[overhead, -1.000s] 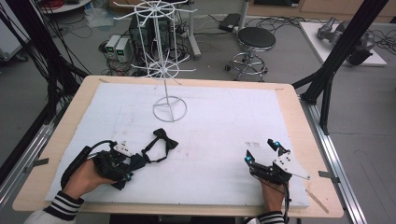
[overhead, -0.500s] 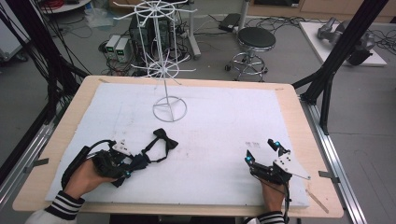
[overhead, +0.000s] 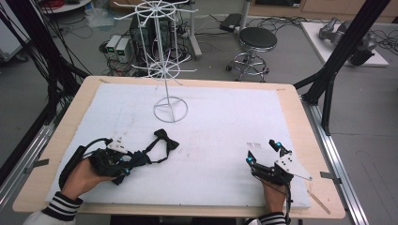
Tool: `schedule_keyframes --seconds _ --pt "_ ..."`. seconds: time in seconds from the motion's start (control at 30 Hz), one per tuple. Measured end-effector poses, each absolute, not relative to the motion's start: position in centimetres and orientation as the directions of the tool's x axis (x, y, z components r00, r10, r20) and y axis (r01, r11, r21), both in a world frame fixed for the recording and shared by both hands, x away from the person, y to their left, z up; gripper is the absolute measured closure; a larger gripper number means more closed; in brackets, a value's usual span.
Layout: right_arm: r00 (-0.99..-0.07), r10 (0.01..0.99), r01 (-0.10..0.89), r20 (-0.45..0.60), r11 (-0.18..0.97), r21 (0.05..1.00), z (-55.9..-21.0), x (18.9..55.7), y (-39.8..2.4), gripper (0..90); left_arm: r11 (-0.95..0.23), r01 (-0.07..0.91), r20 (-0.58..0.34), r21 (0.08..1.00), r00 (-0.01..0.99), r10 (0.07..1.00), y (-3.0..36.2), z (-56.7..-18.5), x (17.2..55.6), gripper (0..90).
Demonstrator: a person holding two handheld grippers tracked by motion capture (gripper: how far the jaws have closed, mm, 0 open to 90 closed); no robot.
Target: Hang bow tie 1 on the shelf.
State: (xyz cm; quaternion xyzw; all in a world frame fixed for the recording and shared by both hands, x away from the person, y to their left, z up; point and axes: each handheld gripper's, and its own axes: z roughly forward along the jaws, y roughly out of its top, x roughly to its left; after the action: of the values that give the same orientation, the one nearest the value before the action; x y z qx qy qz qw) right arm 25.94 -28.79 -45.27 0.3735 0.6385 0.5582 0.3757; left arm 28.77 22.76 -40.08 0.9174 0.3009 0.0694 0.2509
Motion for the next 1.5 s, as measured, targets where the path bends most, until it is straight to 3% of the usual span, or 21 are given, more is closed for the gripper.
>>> schedule_keyframes --seconds 1.5 --pt "-0.438 0.897 0.058 -0.061 0.096 0.994 -45.3 25.9 -28.8 10.9 -0.453 0.4 -0.039 0.796 0.782 0.622 24.6 -35.9 30.0 73.8"
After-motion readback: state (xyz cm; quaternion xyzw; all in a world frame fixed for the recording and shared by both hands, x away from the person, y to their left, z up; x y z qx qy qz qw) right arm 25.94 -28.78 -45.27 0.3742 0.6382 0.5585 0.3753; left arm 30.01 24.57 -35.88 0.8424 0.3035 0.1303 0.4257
